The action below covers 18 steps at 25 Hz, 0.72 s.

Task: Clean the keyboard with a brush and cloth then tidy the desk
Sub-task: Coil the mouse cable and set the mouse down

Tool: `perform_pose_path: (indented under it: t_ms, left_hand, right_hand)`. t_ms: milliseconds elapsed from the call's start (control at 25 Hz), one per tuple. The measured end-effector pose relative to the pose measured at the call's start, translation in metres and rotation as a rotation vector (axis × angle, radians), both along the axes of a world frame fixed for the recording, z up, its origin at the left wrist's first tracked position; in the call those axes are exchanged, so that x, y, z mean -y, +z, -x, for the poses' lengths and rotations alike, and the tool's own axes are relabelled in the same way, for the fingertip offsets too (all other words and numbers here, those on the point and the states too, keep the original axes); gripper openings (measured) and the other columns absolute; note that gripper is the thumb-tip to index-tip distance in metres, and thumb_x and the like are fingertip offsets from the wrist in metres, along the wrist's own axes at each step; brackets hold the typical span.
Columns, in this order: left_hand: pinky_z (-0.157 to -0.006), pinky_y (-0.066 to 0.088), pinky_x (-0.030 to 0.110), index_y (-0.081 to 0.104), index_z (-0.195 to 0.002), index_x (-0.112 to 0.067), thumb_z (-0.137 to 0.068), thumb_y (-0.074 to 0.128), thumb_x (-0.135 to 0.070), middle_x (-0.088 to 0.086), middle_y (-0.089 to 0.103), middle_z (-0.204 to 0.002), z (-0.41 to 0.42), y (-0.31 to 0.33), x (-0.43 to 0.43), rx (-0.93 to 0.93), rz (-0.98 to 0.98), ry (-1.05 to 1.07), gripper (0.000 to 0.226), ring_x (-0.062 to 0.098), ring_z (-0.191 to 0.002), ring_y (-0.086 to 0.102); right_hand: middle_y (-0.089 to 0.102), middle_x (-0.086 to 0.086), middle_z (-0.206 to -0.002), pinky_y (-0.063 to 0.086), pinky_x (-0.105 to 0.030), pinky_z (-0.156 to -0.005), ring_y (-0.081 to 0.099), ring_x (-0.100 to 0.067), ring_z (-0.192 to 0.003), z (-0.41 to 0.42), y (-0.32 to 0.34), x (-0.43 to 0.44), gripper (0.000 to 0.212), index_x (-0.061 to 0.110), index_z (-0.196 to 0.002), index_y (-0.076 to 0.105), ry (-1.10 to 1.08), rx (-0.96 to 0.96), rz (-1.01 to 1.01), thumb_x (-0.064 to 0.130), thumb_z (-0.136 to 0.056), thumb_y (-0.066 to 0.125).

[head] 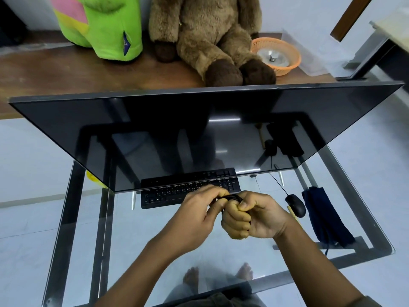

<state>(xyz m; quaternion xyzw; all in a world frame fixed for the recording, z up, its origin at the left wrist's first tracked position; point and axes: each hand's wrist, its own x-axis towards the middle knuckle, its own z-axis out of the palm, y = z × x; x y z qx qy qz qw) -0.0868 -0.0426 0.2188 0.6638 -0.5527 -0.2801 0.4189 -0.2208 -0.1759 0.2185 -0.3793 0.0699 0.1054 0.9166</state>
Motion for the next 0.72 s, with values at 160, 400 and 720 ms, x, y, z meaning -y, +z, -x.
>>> perform_pose_path:
  t_ms: [160, 400, 720]
  left_hand:
    - [-0.067, 0.04, 0.021, 0.064, -0.098, -0.023, -0.102, 0.052, -0.021, -0.012, 0.063, -0.086, 0.011, -0.014, 0.005, -0.181, -0.077, 0.076, 0.014, 0.008, -0.079, 0.056]
    - [-0.07, 0.046, 0.027, 0.066, -0.097, -0.015, -0.102, 0.052, -0.02, -0.008, 0.065, -0.079, 0.017, -0.016, 0.024, -0.208, -0.069, 0.218, 0.016, 0.01, -0.075, 0.057]
    - [-0.063, 0.038, 0.026, 0.069, -0.103, -0.002, -0.104, 0.048, -0.019, -0.003, 0.058, -0.084, 0.04, -0.039, 0.056, -0.789, -0.332, 0.172, 0.028, 0.012, -0.078, 0.045]
  right_hand:
    - [0.052, -0.012, -0.059, 0.046, -0.033, -0.062, 0.054, -0.026, -0.057, 0.013, -0.005, 0.009, 0.026, 0.004, -0.064, 0.056, -0.162, -0.16, 0.239, 0.012, -0.088, 0.051]
    - [0.073, -0.019, -0.078, 0.056, -0.033, -0.072, 0.069, -0.025, -0.074, 0.028, -0.021, 0.005, 0.016, 0.003, -0.079, 0.076, -0.671, -0.248, 0.651, 0.017, -0.084, 0.07]
    - [0.075, 0.0, -0.088, 0.048, -0.028, -0.085, 0.065, -0.011, -0.086, 0.059, -0.039, 0.023, 0.012, 0.018, -0.089, 0.081, -0.746, -0.41, 0.837, 0.025, -0.089, 0.071]
